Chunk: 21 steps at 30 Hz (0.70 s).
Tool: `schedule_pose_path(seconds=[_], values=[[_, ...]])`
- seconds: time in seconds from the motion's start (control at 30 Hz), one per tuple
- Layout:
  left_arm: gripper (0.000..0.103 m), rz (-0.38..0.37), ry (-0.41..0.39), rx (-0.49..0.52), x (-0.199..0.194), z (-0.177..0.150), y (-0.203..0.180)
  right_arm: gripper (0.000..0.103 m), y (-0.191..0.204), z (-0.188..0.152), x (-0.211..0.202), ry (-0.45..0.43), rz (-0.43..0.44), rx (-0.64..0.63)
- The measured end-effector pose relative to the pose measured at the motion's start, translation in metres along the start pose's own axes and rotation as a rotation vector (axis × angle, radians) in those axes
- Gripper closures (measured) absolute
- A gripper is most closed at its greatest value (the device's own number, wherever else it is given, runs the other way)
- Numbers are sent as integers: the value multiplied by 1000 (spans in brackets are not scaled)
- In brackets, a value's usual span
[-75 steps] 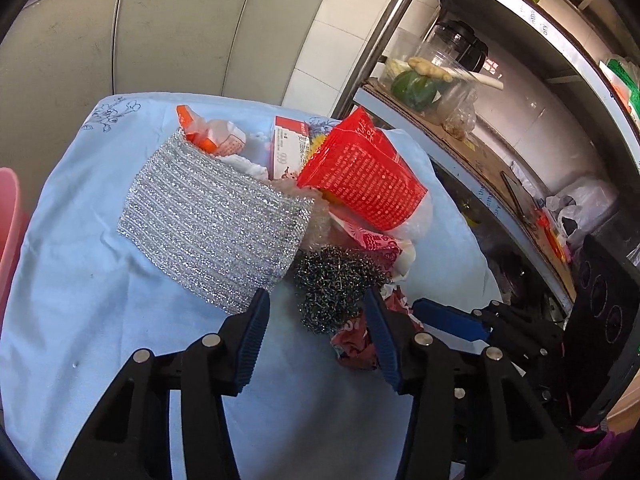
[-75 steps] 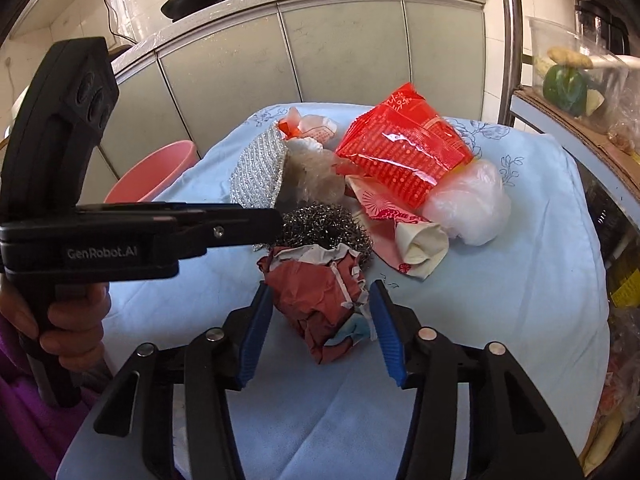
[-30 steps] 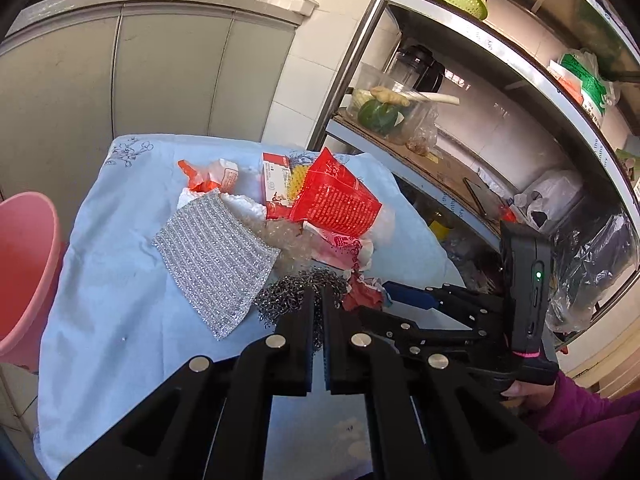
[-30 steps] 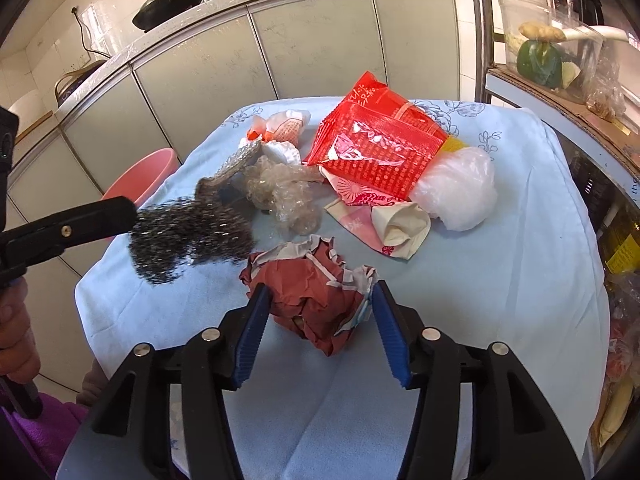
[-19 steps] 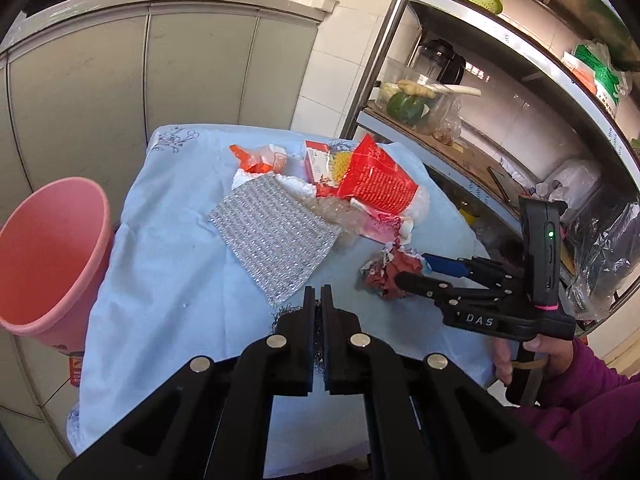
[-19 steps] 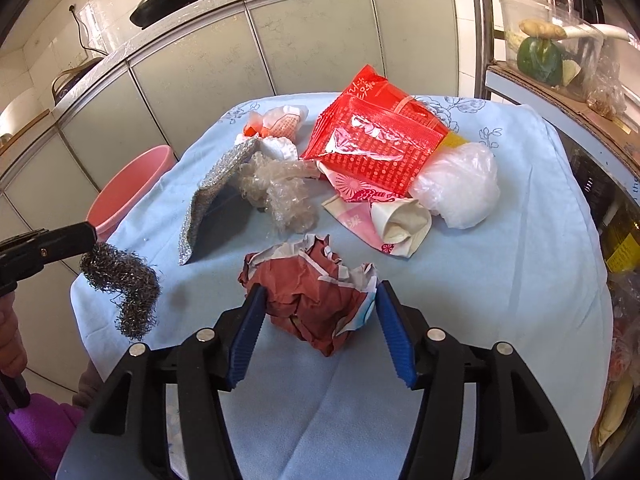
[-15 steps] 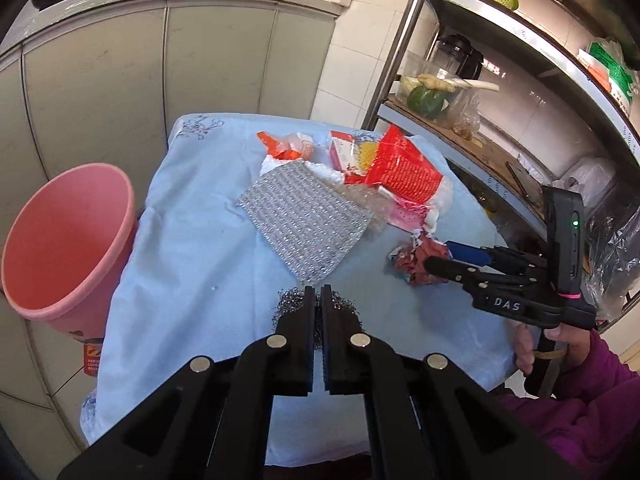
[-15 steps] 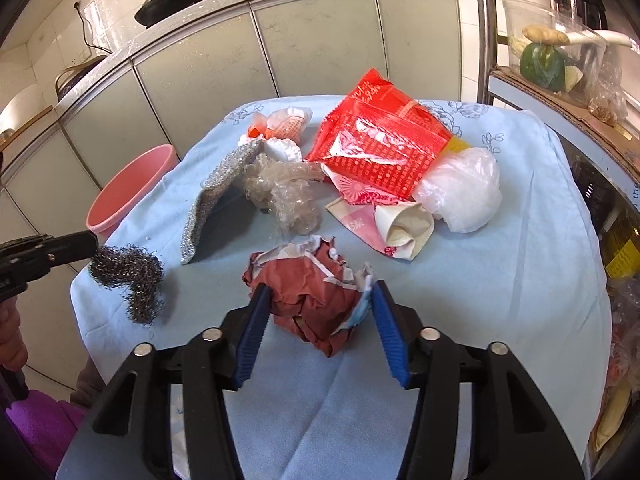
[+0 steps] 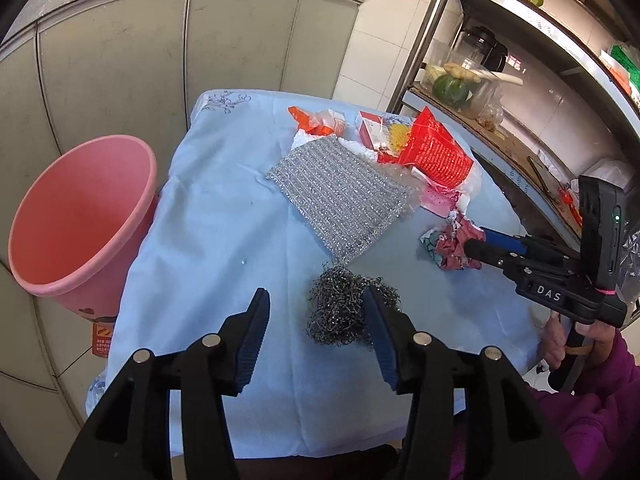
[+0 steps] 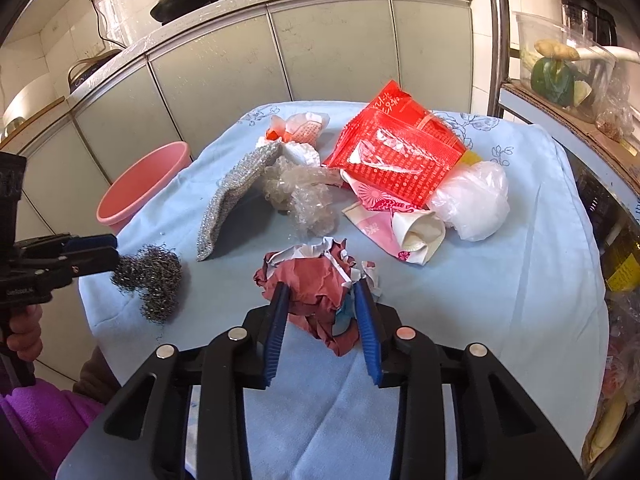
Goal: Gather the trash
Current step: 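Carry the steel wool and red paper with both tools over the pink bucket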
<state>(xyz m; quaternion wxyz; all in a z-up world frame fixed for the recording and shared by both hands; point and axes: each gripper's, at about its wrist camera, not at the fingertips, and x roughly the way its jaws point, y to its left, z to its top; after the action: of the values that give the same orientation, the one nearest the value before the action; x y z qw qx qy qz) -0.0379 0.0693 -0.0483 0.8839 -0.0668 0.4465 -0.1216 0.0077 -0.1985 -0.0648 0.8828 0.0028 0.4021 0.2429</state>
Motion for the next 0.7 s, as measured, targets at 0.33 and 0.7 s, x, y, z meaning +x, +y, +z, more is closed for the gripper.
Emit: schedule_pose_path(seconds=[0.33,0.7], values=[[70,-138,45,14,11,-5,-5,69,7,10,-15,-46,-5,-16],[99,-174,-8,71,-3,-9,-12,69,21,17,-24,-81,-5,-49]])
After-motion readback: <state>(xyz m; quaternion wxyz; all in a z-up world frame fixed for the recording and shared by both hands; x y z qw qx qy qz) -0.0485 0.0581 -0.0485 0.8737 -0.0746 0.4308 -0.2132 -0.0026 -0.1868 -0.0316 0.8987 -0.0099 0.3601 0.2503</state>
